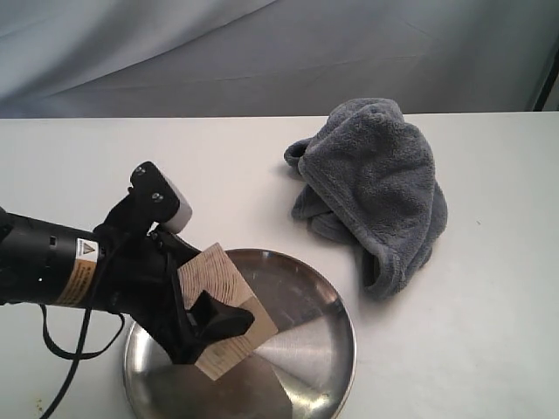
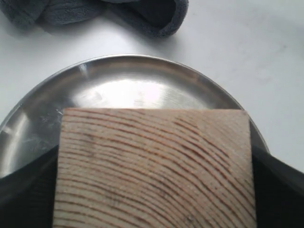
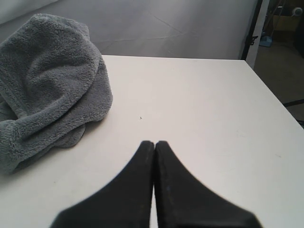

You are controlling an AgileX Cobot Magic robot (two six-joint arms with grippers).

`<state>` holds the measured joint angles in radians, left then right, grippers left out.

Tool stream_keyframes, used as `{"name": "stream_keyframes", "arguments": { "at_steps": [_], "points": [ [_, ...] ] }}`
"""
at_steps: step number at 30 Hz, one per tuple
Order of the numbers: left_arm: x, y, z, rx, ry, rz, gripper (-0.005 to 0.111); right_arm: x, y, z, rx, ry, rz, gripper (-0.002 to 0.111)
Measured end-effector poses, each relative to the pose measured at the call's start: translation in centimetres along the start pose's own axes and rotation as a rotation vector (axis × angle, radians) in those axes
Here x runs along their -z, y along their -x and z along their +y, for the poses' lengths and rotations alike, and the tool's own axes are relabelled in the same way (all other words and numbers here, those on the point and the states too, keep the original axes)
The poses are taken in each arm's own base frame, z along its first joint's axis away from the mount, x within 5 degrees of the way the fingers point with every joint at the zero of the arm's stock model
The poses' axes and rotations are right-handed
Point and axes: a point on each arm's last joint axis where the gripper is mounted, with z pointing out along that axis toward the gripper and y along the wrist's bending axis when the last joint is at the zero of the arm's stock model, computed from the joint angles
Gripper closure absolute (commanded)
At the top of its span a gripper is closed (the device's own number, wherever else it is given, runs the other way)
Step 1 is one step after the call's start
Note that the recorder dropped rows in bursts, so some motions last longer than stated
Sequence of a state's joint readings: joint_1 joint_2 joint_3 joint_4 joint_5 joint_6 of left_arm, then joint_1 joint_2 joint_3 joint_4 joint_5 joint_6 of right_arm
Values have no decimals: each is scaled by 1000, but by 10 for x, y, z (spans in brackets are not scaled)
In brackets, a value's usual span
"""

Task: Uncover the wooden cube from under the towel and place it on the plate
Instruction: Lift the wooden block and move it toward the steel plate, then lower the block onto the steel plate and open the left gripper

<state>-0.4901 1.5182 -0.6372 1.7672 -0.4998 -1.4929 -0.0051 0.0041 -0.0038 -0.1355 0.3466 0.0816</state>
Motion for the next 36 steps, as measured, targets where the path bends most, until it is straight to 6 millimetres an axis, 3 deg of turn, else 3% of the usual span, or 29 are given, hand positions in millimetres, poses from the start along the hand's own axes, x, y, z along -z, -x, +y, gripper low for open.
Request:
{"name": "stream_keyframes", "arguments": {
  "at_steps": [10, 17, 29, 33, 36],
  "points": [
    [-8, -1, -3, -13, 41, 25, 107, 0, 0, 0, 0, 0, 0, 108],
    [-36, -21, 6, 34, 16, 133, 107, 0, 0, 0, 0, 0, 0, 108],
    [-54, -13, 14, 42, -13, 95, 106, 0, 0, 0, 0, 0, 0, 108],
    [-54, -13, 14, 38, -15, 93, 102, 0, 0, 0, 0, 0, 0, 108],
    [-54, -13, 13, 36, -18, 93, 91, 0, 0, 0, 0, 0, 0, 108]
  ]
}}
